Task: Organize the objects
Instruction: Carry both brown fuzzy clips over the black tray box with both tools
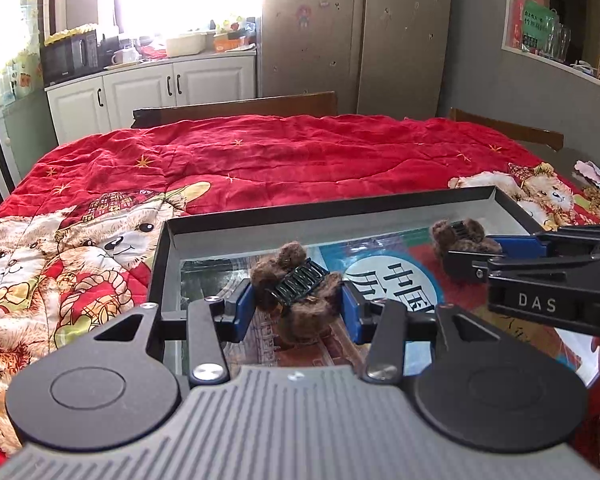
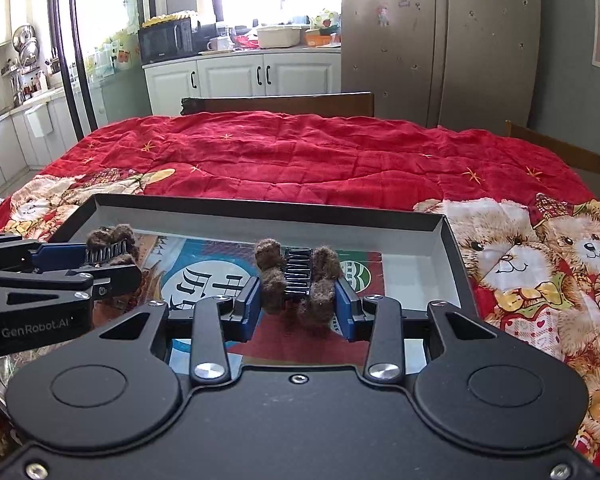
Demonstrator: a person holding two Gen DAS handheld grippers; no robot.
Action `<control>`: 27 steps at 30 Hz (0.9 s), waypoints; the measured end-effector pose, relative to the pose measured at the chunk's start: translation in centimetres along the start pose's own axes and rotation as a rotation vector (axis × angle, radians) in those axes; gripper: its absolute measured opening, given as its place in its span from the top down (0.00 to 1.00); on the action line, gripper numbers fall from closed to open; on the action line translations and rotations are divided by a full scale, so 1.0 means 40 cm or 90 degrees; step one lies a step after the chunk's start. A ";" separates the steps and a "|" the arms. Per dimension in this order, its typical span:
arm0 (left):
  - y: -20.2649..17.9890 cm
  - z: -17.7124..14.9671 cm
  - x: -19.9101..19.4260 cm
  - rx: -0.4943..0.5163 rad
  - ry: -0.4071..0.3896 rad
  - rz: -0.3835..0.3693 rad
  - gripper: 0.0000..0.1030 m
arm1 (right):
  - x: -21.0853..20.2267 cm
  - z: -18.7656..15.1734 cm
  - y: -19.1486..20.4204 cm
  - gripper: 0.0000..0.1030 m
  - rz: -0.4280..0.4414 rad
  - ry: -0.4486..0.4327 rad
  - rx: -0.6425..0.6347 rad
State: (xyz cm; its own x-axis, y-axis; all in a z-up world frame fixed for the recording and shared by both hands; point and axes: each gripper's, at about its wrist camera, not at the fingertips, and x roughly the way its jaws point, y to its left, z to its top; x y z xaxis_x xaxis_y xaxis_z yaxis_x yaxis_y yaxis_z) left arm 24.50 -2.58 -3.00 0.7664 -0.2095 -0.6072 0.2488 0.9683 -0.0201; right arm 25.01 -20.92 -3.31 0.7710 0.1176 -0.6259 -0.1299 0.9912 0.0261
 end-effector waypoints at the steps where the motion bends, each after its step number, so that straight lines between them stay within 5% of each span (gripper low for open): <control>1: 0.000 0.000 0.001 0.001 0.001 0.000 0.51 | 0.002 0.000 0.001 0.64 -0.002 0.003 -0.002; 19: -0.007 -0.003 0.007 0.020 0.010 0.013 0.46 | 0.021 0.005 0.023 0.61 -0.025 0.031 -0.037; 27: -0.006 -0.002 0.004 0.017 0.005 0.015 0.32 | 0.019 0.006 0.023 0.51 -0.022 0.033 -0.041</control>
State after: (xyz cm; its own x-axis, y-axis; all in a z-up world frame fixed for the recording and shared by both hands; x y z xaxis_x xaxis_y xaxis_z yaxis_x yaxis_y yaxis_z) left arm 24.51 -2.84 -3.15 0.7677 -0.1853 -0.6134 0.2463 0.9691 0.0155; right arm 25.63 -19.90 -3.57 0.7423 0.0788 -0.6655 -0.1456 0.9883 -0.0453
